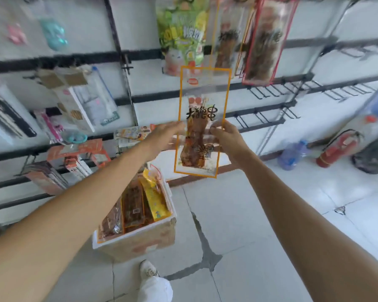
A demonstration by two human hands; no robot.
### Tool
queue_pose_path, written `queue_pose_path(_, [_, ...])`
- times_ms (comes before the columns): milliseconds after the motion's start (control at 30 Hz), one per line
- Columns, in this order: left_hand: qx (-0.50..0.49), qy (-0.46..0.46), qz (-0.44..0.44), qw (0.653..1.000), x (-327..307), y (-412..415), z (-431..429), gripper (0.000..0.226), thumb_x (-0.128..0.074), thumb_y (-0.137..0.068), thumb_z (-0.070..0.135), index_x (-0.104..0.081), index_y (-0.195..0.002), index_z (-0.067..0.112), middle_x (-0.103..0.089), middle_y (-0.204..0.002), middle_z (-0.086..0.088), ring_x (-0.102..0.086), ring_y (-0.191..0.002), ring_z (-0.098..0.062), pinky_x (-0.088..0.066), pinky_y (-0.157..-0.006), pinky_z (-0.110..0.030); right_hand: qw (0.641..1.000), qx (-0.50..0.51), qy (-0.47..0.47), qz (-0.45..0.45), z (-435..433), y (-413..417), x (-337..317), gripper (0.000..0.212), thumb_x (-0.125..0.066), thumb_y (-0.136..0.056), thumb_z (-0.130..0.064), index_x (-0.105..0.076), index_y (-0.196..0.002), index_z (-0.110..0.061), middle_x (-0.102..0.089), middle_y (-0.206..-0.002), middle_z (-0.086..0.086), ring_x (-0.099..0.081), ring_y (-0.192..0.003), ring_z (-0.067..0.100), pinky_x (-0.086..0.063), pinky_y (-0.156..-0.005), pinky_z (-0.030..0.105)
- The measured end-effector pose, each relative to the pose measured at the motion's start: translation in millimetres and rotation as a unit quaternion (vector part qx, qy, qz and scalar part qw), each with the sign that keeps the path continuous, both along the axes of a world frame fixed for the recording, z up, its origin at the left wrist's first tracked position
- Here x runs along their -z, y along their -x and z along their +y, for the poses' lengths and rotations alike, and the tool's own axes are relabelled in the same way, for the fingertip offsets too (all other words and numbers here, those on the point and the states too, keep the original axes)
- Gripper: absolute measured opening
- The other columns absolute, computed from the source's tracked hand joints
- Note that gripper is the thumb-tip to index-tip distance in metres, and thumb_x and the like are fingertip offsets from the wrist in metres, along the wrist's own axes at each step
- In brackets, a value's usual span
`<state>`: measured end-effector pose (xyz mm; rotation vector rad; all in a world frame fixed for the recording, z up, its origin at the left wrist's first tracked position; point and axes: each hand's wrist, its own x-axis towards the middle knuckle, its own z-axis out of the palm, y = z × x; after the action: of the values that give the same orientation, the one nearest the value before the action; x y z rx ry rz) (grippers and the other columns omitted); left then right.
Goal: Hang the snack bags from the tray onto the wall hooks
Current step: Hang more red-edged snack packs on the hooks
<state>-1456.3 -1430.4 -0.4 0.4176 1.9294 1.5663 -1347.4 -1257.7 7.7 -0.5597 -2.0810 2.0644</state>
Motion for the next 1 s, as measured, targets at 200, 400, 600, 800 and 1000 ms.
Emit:
queue_pose_path(200, [0.003,-0.111,0.059,0.992,-74.7,-38.1,70.5,0.013,-0.067,-0.092,0.020,-0.073,-0.103,0.018,-0.072,-0.088,0.004,-0.065,-0.084,-0.012,-0.051,-0.068,-0.025,0.994,0.054,-0.047,0.084,45.2,-44.5,-70.9,0.016,-0.049,-0.101,-0.007,-0.049,-0.089,-0.019,-0.067,-0.097,0.010,-0.068,-0.074,0.021,-0.046,-0.058,0.027])
queue_pose_path(400, [0.021,-0.129,0.095,0.987,-128.3,-50.6,113.9,0.014,-0.072,-0.089,0.018,-0.073,-0.100,0.010,-0.074,-0.098,-0.011,-0.069,-0.090,-0.022,-0.058,-0.085,-0.046,0.967,0.176,-0.142,0.116,85.1,-64.4,-115.5,0.015,-0.065,-0.092,-0.017,-0.052,-0.098,-0.016,-0.071,-0.094,0.006,-0.068,-0.076,0.025,-0.055,-0.074,0.043])
queue_pose_path(600, [0.018,-0.159,0.134,0.978,-153.9,-43.8,157.5,0.018,-0.067,-0.093,0.015,-0.067,-0.101,-0.001,-0.071,-0.095,-0.011,-0.071,-0.081,-0.015,-0.062,-0.074,-0.037,0.858,0.270,-0.427,0.089,99.5,-53.1,-135.3,0.030,-0.070,-0.085,-0.040,-0.052,-0.097,-0.019,-0.057,-0.083,-0.006,-0.055,-0.076,0.017,-0.041,-0.060,0.033])
queue_pose_path(800, [0.051,-0.155,0.147,0.976,-149.3,-15.0,192.6,0.068,-0.081,-0.071,0.057,-0.065,-0.119,0.012,-0.069,-0.116,-0.007,-0.065,-0.110,-0.024,-0.055,-0.092,-0.050,0.855,0.280,-0.430,0.075,120.8,-27.9,-127.9,0.040,-0.072,-0.083,-0.044,-0.053,-0.111,-0.023,-0.053,-0.110,-0.001,-0.057,-0.099,0.021,-0.049,-0.078,0.037])
queue_pose_path(1000, [0.106,-0.172,0.115,0.973,-147.5,6.1,210.1,0.012,-0.070,-0.091,0.020,-0.066,-0.102,0.016,-0.070,-0.098,0.001,-0.067,-0.094,-0.017,-0.059,-0.074,-0.031,0.868,0.304,-0.385,0.077,145.8,-3.9,-116.4,0.070,-0.072,-0.085,-0.042,-0.039,-0.142,-0.019,-0.048,-0.135,0.006,-0.048,-0.125,0.023,-0.044,-0.102,0.042])
